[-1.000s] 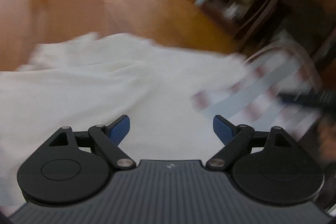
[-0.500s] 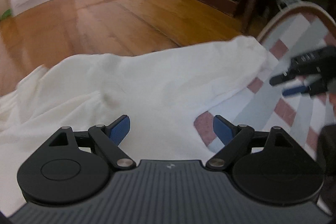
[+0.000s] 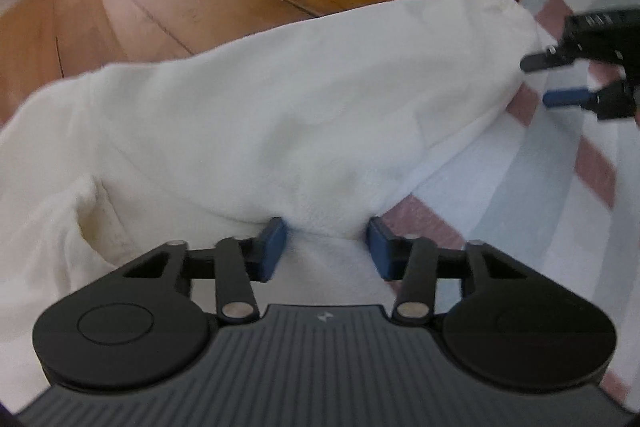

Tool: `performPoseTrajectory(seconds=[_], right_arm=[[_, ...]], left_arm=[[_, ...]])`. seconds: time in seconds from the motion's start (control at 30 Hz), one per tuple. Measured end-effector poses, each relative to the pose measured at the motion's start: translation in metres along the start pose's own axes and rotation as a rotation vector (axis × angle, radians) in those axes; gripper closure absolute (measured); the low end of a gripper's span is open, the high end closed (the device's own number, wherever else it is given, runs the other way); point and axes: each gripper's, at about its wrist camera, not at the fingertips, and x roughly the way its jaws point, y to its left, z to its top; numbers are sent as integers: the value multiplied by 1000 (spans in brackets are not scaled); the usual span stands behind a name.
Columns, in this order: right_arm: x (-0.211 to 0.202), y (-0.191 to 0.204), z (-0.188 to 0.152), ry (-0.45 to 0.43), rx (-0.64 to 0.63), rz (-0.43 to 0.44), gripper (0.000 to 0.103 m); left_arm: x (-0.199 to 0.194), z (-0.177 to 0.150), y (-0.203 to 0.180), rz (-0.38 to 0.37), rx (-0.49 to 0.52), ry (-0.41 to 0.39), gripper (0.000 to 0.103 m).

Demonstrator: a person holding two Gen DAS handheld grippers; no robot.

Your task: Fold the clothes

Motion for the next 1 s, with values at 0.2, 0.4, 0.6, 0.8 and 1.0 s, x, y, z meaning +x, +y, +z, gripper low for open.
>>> performPoseTrajectory(seconds=[0.2, 0.4, 0.6, 0.8, 1.0], right_arm=[[16, 6, 4, -66, 17, 2, 37], [32, 28, 9, -77, -140, -48, 40], [40, 42, -2, -215, -210, -194, 94], [25, 102, -17, -312, -369, -82, 94], [-7, 217, -94, -340, -525, 209, 94]], left_arm=[[1, -5, 10, -31, -17, -33, 67], [4, -5, 21, -76, -72, -23, 65], [-4, -1, 24, -123, -114, -6, 54], [-47, -19, 71, -133, -271, -98, 57], [-107, -48, 133, -10, -346, -236, 59]])
